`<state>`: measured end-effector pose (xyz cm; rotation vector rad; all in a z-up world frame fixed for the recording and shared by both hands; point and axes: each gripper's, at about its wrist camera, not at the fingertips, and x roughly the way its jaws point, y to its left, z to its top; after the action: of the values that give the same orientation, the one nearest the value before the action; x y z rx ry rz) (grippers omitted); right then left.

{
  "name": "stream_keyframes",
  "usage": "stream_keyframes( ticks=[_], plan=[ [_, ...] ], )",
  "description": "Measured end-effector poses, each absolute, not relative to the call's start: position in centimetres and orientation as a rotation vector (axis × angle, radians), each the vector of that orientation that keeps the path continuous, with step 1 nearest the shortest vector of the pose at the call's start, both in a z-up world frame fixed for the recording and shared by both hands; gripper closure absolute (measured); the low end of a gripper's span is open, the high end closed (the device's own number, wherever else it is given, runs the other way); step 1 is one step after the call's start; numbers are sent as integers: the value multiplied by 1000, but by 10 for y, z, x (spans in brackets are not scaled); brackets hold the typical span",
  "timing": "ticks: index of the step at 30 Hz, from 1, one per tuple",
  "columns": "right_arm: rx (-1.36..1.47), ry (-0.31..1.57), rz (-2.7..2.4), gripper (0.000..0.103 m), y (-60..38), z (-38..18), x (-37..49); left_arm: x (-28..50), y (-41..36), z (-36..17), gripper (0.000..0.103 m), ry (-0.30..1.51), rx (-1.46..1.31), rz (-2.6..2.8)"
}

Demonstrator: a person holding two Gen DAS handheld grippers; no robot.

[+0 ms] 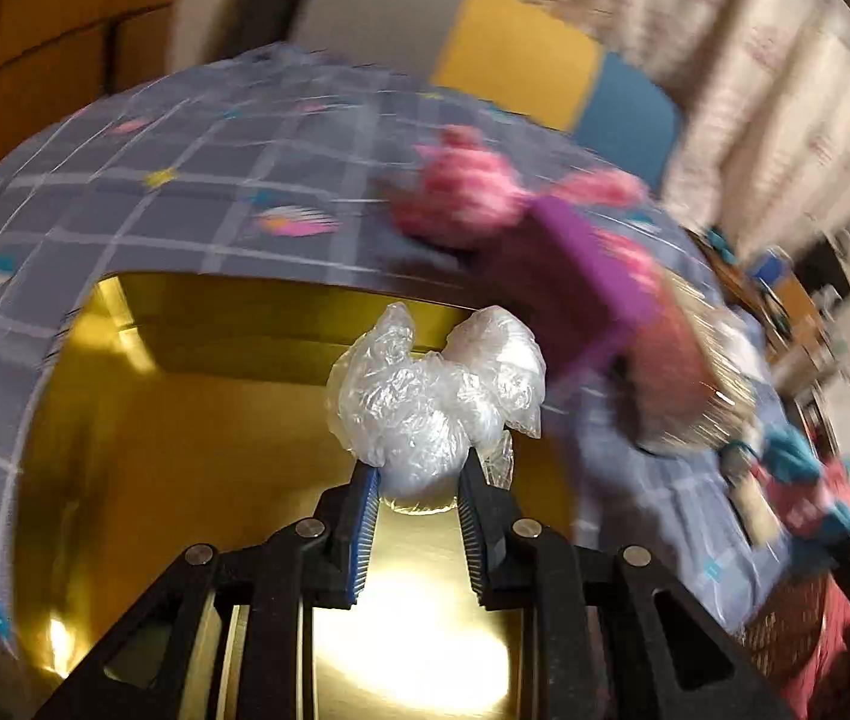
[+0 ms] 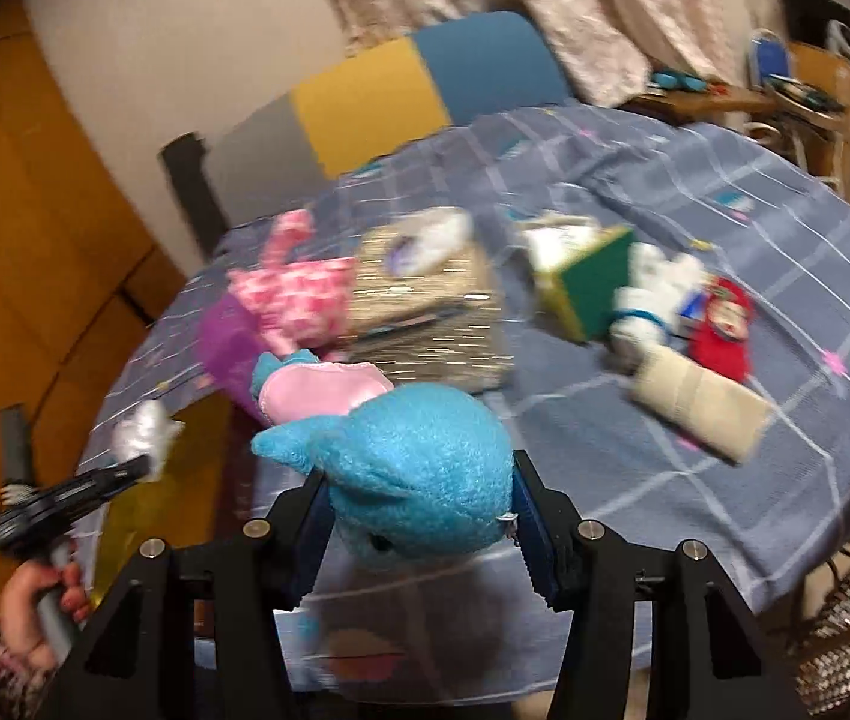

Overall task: Organize soft objects
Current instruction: 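Carry the bag into the gold tray with the left tool while the right tool grasps the blue fish, then lower the blue plush fish into the gold tray and open the right tool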

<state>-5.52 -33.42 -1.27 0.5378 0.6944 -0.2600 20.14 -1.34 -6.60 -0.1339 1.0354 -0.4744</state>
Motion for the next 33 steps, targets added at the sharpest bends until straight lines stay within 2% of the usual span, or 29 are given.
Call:
stream_keyframes(
  ticks=[10,14,15,26,33],
  plan=[
    [469,753,-82,48,-253,0,6,256,41,-109,77,1135,-262,-244],
    [422,772,-32,47,-221,0,26,263,47,-110,58,1135,-336,-211],
    [405,781,-17,47,-211,0,32,262,49,-107,57,1129,-365,-217],
    [316,899,42,47,-156,-27,90,199,81,-61,57,944,-389,-256],
    [203,943,4,47,-124,-47,143,158,90,-55,57,921,-387,-264]
  ],
)
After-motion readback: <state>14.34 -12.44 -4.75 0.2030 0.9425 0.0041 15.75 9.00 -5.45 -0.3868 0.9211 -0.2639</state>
